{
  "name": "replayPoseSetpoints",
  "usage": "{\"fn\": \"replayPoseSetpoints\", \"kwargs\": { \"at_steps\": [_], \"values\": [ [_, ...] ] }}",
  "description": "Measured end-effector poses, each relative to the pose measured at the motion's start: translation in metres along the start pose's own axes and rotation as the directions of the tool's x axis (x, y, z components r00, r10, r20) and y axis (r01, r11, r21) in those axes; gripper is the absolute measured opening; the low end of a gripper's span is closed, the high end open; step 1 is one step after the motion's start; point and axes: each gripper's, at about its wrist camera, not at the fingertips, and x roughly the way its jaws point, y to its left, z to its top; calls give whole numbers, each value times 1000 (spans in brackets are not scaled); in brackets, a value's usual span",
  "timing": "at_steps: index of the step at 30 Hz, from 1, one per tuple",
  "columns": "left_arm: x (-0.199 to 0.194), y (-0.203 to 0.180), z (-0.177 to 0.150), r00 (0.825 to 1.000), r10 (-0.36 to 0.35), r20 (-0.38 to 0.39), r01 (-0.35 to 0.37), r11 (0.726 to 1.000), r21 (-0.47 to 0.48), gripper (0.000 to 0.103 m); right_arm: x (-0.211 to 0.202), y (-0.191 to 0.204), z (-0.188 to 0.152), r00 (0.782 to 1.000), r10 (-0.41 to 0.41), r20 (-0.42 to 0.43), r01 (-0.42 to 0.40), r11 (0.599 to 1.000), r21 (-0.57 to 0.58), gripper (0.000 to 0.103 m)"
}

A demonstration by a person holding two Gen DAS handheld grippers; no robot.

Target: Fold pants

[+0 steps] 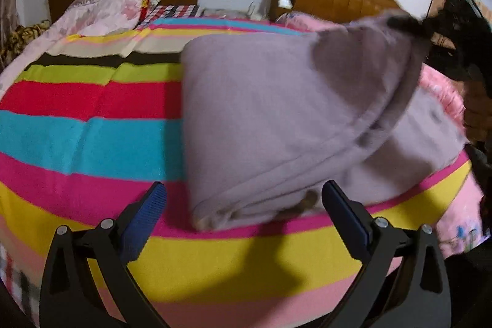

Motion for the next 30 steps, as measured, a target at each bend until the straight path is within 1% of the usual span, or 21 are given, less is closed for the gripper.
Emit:
{"fn": "replayPoseSetpoints", "kwargs": {
  "at_steps": [1,2,3,4,5,6,7,8,9,10,12,13,14,15,16,17,19,22,26,30],
  "values": [
    [0,-3,4,1000,-11,8,11,1000,-7,101,0,12,8,1000,22,9,-22,999,-24,15],
    [3,-5,9,1000,6,7,-6,1000,-7,101,-2,21,14,999,40,21,-39,998,-42,15],
    [6,-5,12,999,43,-1,-43,999,-1,101,-5,35,21,997,66,40,-63,996,-67,15],
    [10,-4,17,994,110,-6,-110,994,4,100,-10,42,25,995,80,54,-76,994,-82,15],
    [10,1,19,990,144,2,-144,990,-8,100,-17,48,28,993,94,69,-87,991,-98,15],
    [8,8,21,987,162,12,-161,986,-39,100,-25,51,29,992,95,85,-85,990,-112,15],
    [4,19,22,986,164,25,-161,983,-87,100,-33,50,27,992,87,94,-76,990,-118,15],
    [-4,35,22,988,148,44,-140,977,-161,100,-39,44,21,993,64,97,-52,992,-117,15],
    [-9,47,20,989,141,53,-127,970,-207,101,-44,30,12,995,34,92,-25,995,-96,15],
    [-13,56,17,988,143,54,-127,965,-231,102,-46,21,4,996,19,86,-12,997,-78,15],
    [-12,65,12,988,153,30,-144,968,-205,102,-39,-18,-29,998,-54,18,54,999,0,15],
    [-7,64,10,986,164,9,-160,970,-182,102,-32,-33,-47,994,-105,-26,106,994,27,15],
    [0,61,7,984,176,-18,-177,972,-153,102,-20,-54,-69,984,-158,-82,164,984,68,15],
    [4,55,6,979,204,-15,-204,972,-115,102,-9,-74,-89,975,-176,-132,193,973,125,15],
    [6,49,5,974,224,-20,-225,970,-90,102,-5,-84,-99,974,-172,-144,195,967,161,14],
    [7,47,7,973,231,-27,-233,969,-87,102,-7,-91,-107,984,-143,-104,161,967,197,14],
    [6,49,10,977,210,-35,-212,971,-109,102,-9,-87,-106,985,-147,-92,162,969,184,14],
    [6,50,7,973,224,-52,-228,969,-93,102,-8,-80,-102,984,-154,-91,165,976,143,14],
    [4,49,2,970,240,-48,-244,964,-106,102,-8,-83,-107,987,-133,-90,147,975,165,14],
    [5,50,2,970,240,-47,-243,964,-108,102,-8,-81,-108,989,-125,-84,137,976,168,14]
  ]
}}
